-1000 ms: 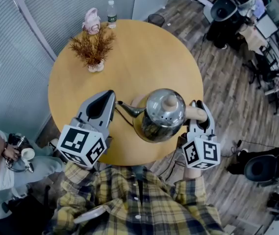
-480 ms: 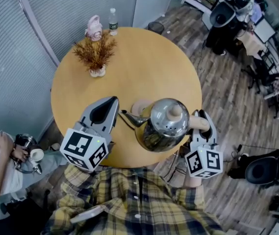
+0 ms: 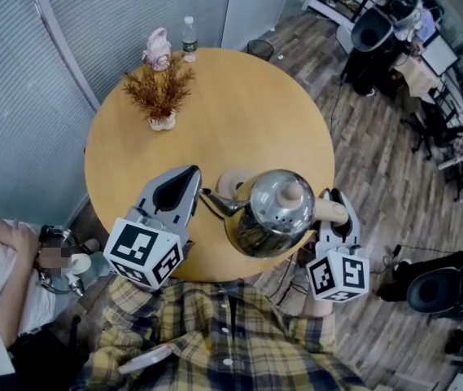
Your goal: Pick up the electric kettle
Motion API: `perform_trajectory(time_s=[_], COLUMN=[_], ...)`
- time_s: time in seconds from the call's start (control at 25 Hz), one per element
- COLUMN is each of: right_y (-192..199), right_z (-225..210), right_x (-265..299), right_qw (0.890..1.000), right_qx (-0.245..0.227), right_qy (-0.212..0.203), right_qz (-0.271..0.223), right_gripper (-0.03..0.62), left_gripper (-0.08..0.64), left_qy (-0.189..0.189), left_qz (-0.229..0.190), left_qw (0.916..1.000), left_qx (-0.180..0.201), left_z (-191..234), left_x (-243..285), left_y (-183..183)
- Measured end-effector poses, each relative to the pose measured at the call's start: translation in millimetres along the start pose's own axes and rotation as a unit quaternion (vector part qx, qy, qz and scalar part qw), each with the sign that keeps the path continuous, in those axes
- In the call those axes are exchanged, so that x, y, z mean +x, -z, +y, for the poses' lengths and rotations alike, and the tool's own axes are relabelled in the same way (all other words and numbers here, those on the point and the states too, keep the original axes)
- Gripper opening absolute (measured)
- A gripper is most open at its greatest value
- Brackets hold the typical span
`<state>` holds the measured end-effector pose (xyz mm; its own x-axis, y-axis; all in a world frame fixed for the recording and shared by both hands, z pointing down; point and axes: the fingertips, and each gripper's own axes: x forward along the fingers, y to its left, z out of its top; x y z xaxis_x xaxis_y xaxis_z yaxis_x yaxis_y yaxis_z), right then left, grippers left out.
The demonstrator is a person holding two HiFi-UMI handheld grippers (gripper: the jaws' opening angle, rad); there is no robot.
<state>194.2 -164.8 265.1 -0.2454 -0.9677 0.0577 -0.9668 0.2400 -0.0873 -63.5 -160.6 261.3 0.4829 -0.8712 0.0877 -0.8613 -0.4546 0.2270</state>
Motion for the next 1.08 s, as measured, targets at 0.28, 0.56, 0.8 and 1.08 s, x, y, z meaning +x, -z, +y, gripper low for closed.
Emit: perform_trajectory(time_s=[0.28, 0.56, 0.8, 1.08], right_y=[2.0, -0.2, 3.8, -0.3], right_z=[-4.5, 1.5, -1.0, 2.9], right_x=[2.0, -0.4, -1.5, 5.7], right_qw=[1.000, 1.000, 1.000, 1.000], right_qx=[-0.003, -0.008, -0.004, -0.005], right_qy=[-0.005, -0.004, -0.003, -0.002], right_qz=[0.003, 0.007, 0.002, 0.006], right_gripper=[0.084, 0.084, 0.084, 0.086], left_gripper=[0.002, 0.002, 0.002, 0.002], left_qy=[0.001, 0.003, 0.004, 0.007], left_qz=[0.002, 0.007, 0.010, 0.009], left_qw=[1.0000, 1.0000, 0.9999, 0.9999], left_qx=[0.001, 0.000, -0.001, -0.002], left_z=[-4.8, -3.4, -4.9, 1.3], left_x=[6.2, 0.9, 1.6, 6.7], left_y=[5.2, 5.2, 9.8, 5.9])
